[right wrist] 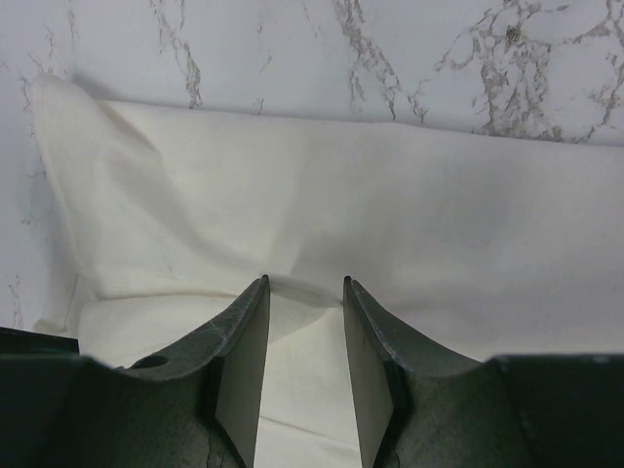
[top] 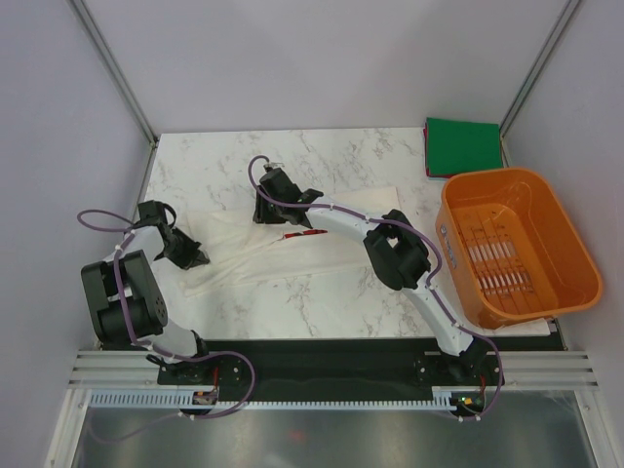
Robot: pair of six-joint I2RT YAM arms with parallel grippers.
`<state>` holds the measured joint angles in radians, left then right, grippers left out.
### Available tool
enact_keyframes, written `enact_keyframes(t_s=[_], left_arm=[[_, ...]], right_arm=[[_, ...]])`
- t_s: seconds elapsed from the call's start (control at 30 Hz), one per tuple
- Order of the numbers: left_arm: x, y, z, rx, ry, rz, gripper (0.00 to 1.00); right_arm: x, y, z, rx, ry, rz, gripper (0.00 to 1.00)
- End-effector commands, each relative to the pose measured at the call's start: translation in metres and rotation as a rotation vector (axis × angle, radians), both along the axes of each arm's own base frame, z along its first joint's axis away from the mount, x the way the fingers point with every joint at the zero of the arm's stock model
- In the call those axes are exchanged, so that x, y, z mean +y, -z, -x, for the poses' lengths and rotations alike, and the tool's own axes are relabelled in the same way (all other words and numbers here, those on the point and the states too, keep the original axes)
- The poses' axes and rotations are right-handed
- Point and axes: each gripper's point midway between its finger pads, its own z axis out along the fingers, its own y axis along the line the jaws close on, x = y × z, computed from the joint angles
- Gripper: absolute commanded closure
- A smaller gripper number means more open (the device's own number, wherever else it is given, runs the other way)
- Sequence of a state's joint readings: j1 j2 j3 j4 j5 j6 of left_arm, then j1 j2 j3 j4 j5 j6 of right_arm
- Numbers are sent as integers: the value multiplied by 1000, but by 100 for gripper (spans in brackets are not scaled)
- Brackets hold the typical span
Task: Fold and stack the t-shirts
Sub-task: Fold the tshirt
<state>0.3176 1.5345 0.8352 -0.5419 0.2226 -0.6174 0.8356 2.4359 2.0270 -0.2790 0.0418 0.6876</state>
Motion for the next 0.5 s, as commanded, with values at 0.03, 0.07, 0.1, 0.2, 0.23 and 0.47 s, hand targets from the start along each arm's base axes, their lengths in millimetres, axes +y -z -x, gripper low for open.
enact_keyframes(t_s=[0.03, 0.07, 0.1, 0.2, 0.23, 0.47], left_arm=[[-4, -4, -16, -69, -20, 38, 98], [-6, -7, -18, -80, -20, 55, 98], [-7, -10, -22, -96, -20, 61, 98], [-10, -20, -29, -136, -23, 81, 98], [-10, -22, -32, -147, -25, 84, 98], [-14, -29, -51, -181, -63, 154, 98]], right_arm=[[5, -30, -3, -43, -5, -55, 56], [6, -30, -2, -44, -5, -58, 56], [5, -29, -3, -45, -4, -56, 56], [6, -30, -3, -48, -6, -59, 56], [6, -29, -4, -50, -6, -61, 56], [7, -38, -13, -84, 8, -74, 56]])
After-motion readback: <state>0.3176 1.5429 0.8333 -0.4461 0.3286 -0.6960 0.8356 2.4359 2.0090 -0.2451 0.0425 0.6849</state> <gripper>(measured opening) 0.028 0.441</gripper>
